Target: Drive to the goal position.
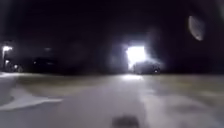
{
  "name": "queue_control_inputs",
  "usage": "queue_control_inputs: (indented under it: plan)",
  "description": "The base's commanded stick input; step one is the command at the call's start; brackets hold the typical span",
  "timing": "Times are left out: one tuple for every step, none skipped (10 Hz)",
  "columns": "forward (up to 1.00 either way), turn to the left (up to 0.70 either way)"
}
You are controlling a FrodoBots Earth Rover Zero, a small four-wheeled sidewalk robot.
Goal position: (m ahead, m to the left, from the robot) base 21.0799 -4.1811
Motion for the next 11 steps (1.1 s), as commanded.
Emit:
queue_control_inputs:
  plan:
    - [1.00, -0.18]
    - [1.00, -0.33]
    - [1.00, -0.40]
    - [1.00, -0.40]
    - [1.00, -0.40]
    - [1.00, -0.40]
    - [1.00, -0.40]
    - [1.00, -0.40]
    - [1.00, 0.00]
    - [1.00, 0.00]
    - [1.00, 0.00]
